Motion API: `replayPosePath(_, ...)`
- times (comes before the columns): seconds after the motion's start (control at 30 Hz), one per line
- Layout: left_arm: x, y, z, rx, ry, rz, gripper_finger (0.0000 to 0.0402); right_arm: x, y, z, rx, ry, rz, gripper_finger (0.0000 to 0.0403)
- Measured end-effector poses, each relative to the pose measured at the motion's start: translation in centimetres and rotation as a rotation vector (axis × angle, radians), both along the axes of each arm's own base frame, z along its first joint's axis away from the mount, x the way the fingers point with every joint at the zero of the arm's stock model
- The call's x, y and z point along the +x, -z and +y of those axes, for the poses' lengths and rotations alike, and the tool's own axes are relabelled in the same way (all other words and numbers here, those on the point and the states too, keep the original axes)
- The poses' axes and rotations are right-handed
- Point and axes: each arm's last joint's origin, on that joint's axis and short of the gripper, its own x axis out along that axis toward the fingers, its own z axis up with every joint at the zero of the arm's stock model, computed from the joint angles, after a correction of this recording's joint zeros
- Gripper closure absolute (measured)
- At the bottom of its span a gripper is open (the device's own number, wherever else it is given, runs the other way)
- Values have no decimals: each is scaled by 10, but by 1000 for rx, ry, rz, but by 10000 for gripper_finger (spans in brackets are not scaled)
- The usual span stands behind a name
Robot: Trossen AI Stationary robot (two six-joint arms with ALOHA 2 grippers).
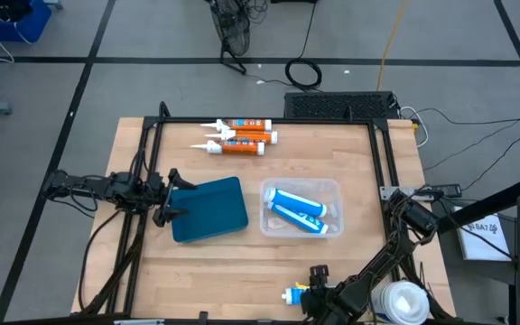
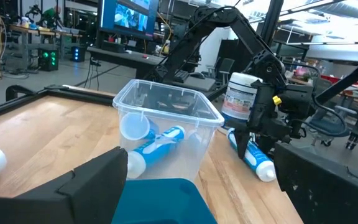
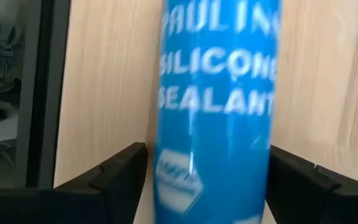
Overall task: Pick & place silicon tubes, Sealant and Lysol wipes
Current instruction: Put the blue sealant bottle into the transparent bin
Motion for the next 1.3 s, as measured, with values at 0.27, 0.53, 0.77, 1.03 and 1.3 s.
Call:
replayPosePath(0.27, 0, 0, 0, 0, 0, 0, 7, 8, 14, -8, 46, -42, -54, 147)
replayPosePath(0.53, 0, 0, 0, 0, 0, 0, 7, 13, 15, -12, 43, -69, -41, 152)
replayPosePath(0.77, 0, 0, 0, 0, 0, 0, 7, 7, 0, -19, 54, -61, 20, 152)
replayPosePath(1.03, 0, 0, 0, 0, 1, 0, 7, -1, -29, -34, 47, 8, 64, 152)
replayPosePath(1.3, 0, 0, 0, 0, 1, 0, 7, -11, -25, -41, -8, -50, 120, 152)
